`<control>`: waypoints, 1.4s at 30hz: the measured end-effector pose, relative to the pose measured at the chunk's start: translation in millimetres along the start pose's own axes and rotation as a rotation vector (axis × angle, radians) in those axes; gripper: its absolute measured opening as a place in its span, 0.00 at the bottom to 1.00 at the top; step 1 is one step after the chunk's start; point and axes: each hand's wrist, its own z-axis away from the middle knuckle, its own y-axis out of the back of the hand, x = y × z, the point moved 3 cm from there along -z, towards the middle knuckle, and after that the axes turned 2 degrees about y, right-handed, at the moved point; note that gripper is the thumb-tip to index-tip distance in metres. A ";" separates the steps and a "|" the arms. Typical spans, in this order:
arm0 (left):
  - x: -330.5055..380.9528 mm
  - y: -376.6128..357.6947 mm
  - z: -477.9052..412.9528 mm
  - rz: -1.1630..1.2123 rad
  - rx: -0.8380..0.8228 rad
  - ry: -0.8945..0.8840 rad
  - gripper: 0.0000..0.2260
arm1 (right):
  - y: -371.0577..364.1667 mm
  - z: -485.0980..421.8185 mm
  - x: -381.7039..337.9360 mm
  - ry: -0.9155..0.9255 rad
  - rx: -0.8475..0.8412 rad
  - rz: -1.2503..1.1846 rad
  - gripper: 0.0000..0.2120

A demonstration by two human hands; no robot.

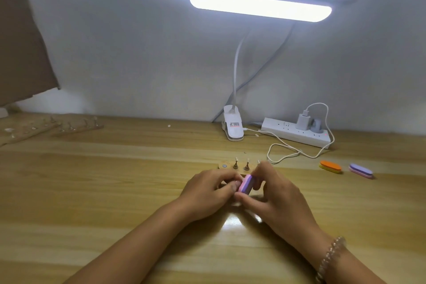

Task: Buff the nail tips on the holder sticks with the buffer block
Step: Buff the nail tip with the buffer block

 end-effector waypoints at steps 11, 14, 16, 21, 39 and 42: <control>-1.9 1.7 -2.8 0.155 0.026 -0.032 0.08 | -4.8 1.6 0.4 0.098 -0.034 0.062 0.21; -1.5 3.0 -1.9 0.173 0.036 -0.027 0.07 | -4.5 3.5 -0.1 0.113 -0.049 -0.002 0.20; -0.7 3.2 -2.5 0.176 0.030 -0.034 0.09 | -2.7 1.5 0.4 0.100 -0.015 0.000 0.19; -1.1 3.8 -2.5 0.138 0.014 -0.029 0.13 | -2.8 2.5 -4.3 0.117 -0.019 0.072 0.20; -1.5 0.9 -1.6 0.050 -0.008 0.007 0.09 | -1.5 3.1 -7.3 0.122 -0.036 0.045 0.20; -0.1 1.4 -1.9 0.032 -0.028 0.006 0.10 | 1.7 -1.1 -1.7 0.057 0.066 0.001 0.21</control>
